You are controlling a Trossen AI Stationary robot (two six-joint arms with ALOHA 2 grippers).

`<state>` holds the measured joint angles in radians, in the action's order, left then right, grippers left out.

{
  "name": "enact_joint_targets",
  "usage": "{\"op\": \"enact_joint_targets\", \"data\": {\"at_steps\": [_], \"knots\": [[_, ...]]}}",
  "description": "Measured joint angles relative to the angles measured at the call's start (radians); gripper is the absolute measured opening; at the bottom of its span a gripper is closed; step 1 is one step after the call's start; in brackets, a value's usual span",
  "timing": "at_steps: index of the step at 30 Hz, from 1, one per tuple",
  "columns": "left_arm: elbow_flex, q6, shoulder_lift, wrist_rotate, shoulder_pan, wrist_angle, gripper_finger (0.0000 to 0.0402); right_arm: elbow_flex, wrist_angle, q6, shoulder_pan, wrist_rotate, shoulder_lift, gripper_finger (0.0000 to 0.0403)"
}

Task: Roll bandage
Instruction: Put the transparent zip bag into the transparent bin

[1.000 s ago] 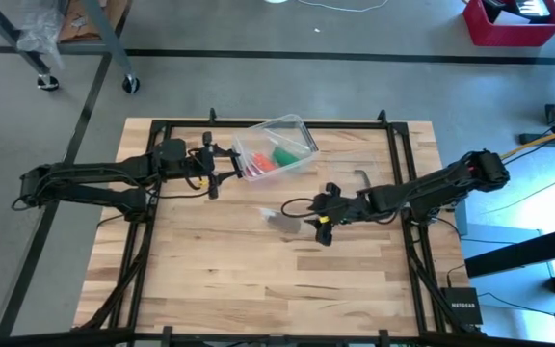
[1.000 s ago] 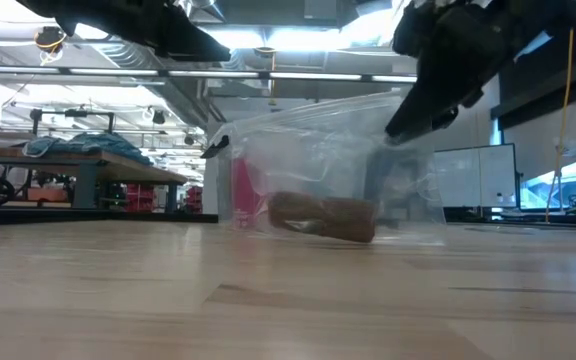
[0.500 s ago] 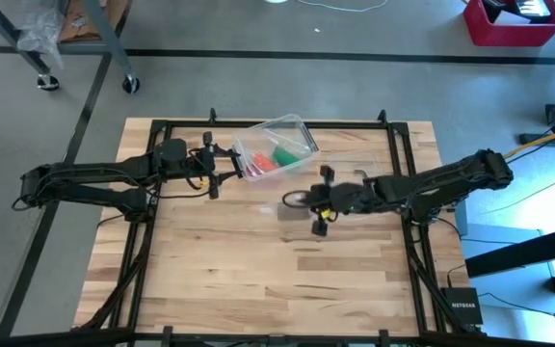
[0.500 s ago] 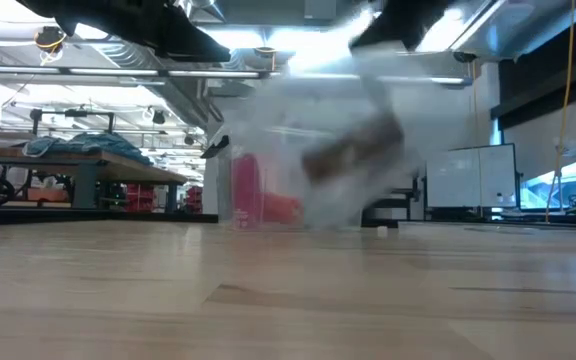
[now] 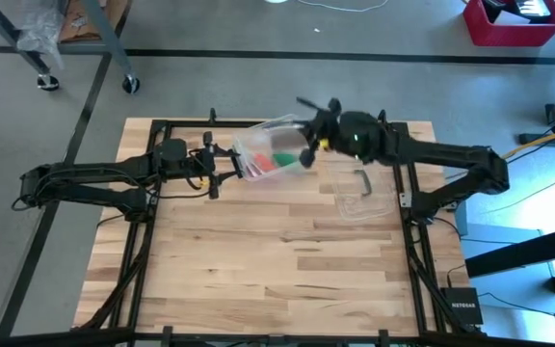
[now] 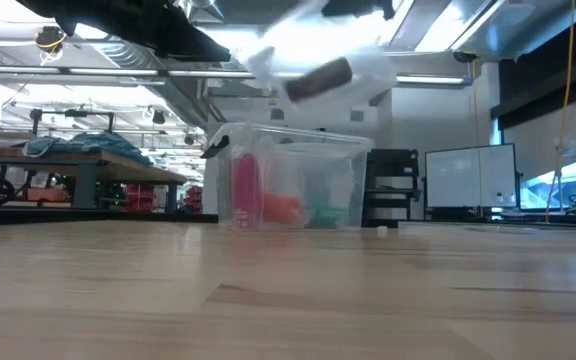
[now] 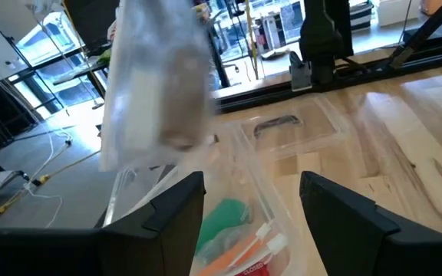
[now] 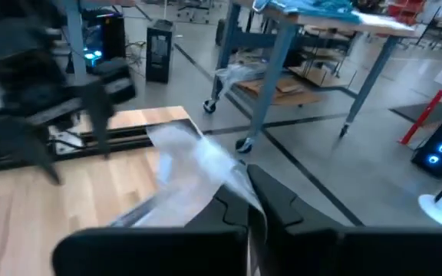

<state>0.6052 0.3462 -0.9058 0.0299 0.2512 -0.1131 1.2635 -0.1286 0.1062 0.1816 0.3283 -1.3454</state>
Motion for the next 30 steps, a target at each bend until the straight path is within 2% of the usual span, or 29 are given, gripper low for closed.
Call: {"op": "enact_joint_targets", "data": {"at_steps": [2,6,9,14,22,25,30], "knots": [[0.0,-0.001,0.0,0.01,0.0,0.0,0.0208,-0.001,0.045,-0.014,0.046,-0.05,-0.021,0.0005],[0.0,-0.017,0.0,0.106,0.0,0.001,0.0208,-0.001,0.105,-0.076,0.098,-0.134,-0.07,0.0007],[0.0,-0.017,0.0,0.167,0.0,0.001,0.0208,-0.001,0.141,-0.099,0.097,-0.138,-0.102,0.0003],[0.0,-0.023,0.0,0.199,0.0,-0.003,0.0208,0.0,0.174,-0.134,0.094,-0.138,-0.153,0.0006],[0.0,-0.077,0.0,0.219,0.04,-0.002,0.0208,-0.001,0.071,-0.128,0.094,-0.141,-0.243,0.0007],[0.0,-0.101,0.0,0.219,0.059,0.001,0.0208,-0.001,0.001,-0.123,0.094,-0.106,-0.251,0.0007],[0.0,-0.11,0.0,0.219,0.072,0.005,0.0208,-0.001,-0.152,-0.085,0.094,0.051,-0.251,0.0007]]}}
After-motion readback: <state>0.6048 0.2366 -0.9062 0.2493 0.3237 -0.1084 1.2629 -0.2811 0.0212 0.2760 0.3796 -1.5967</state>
